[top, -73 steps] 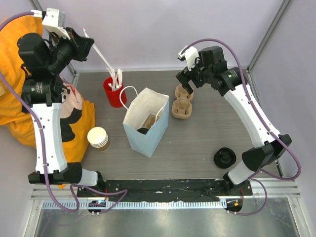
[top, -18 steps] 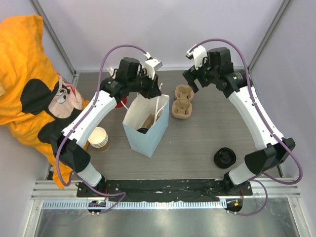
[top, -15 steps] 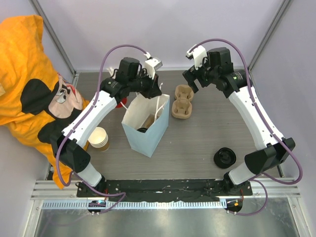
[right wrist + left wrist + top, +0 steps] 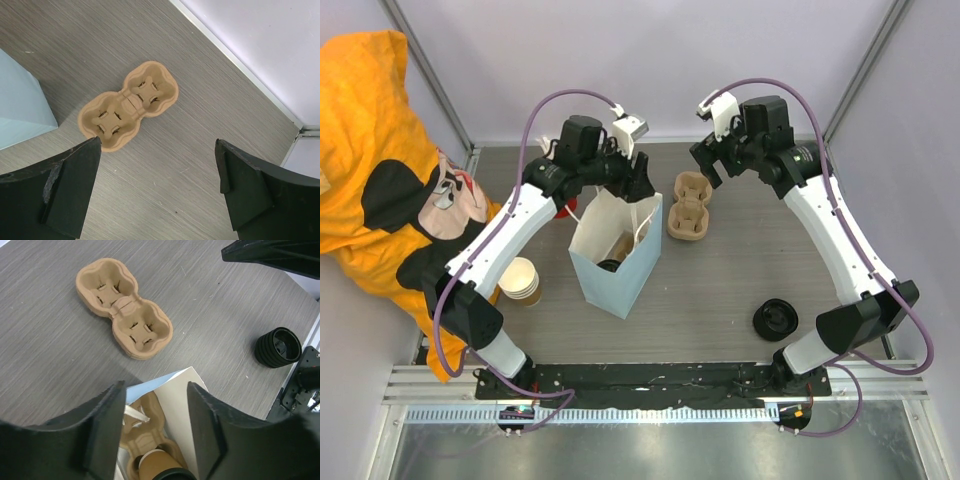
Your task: Pack the takeout coffee
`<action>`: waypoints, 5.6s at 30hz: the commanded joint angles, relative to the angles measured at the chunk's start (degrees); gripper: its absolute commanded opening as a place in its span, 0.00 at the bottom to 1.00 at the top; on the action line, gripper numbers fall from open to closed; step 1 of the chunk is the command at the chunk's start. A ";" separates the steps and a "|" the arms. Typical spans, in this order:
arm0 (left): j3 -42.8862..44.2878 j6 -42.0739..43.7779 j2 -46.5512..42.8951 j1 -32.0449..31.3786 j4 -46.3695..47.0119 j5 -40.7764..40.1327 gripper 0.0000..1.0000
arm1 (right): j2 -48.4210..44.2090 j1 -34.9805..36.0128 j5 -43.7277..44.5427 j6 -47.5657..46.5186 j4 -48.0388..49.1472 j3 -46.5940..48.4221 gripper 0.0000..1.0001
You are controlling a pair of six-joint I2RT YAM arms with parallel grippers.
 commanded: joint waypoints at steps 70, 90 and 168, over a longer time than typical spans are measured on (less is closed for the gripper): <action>3.61 19.59 -18.26 19.10 -23.21 7.09 0.58 | 3.67 -0.69 -53.39 -37.66 -30.67 19.01 0.90; 4.41 20.03 -16.59 19.10 -25.23 6.74 0.41 | 5.68 7.48 -60.35 -40.14 -26.47 14.69 0.65; 13.55 22.14 -4.91 8.46 -15.74 -4.16 0.00 | 4.36 14.34 -50.33 -26.60 -19.26 14.00 0.50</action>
